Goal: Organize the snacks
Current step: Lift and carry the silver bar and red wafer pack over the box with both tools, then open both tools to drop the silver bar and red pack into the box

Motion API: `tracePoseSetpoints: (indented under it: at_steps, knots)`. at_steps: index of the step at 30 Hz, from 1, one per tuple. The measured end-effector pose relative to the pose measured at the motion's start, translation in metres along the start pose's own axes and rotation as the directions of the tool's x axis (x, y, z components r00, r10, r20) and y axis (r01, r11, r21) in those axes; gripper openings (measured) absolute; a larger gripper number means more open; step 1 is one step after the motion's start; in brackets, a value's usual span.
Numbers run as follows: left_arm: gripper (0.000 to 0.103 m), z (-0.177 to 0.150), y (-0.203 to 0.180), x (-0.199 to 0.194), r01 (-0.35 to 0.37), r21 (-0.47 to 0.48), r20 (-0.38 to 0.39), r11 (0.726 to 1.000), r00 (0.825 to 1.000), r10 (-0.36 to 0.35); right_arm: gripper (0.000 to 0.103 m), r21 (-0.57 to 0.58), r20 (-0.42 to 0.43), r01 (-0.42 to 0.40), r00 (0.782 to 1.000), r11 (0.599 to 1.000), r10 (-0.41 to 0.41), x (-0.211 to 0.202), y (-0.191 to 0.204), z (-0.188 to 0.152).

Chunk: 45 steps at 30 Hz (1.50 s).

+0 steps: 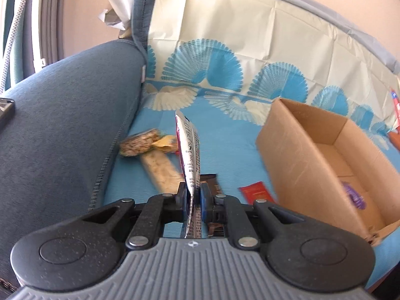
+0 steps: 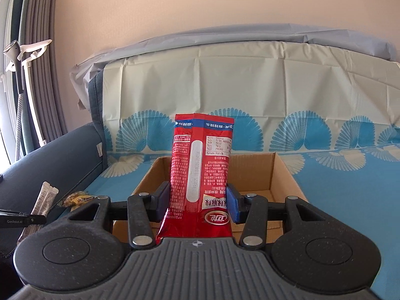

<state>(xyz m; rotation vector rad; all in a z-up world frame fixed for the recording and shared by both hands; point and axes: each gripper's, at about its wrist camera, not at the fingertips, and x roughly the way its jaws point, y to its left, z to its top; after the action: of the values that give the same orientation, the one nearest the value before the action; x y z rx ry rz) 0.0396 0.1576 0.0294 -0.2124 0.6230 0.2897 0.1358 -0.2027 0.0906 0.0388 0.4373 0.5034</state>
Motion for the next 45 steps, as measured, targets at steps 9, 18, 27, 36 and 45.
tracePoseSetpoints:
  at_steps: [9, 18, 27, 36, 45]
  knots:
    - [0.01, 0.041, -0.083, -0.023, 0.174, 0.015, 0.089, 0.985, 0.981, -0.175, 0.049, 0.085, -0.014, 0.064, 0.998, 0.994, -0.063, 0.005, -0.021, 0.001]
    - [0.01, 0.061, -0.165, -0.026, 0.309, 0.069, 0.095, 0.949, 0.944, -0.315, 0.049, 0.096, -0.001, 0.131, 0.991, 0.987, -0.131, 0.01, -0.028, 0.001]
    - [0.017, 0.071, -0.221, -0.023, 0.331, 0.111, 0.083, 0.937, 0.936, -0.341, 0.057, 0.112, 0.001, 0.175, 0.984, 0.978, -0.176, 0.012, -0.031, 0.0]
    - [0.06, 0.045, -0.203, -0.028, 0.282, 0.163, 0.131, 0.945, 0.943, -0.304, 0.072, 0.115, 0.0, 0.203, 0.979, 0.972, -0.205, 0.013, -0.034, -0.003]
    - [0.089, 0.022, -0.127, -0.024, 0.128, 0.231, 0.107, 0.964, 0.982, -0.156, 0.072, 0.069, 0.0, 0.198, 0.98, 0.978, -0.199, 0.015, -0.023, -0.005]
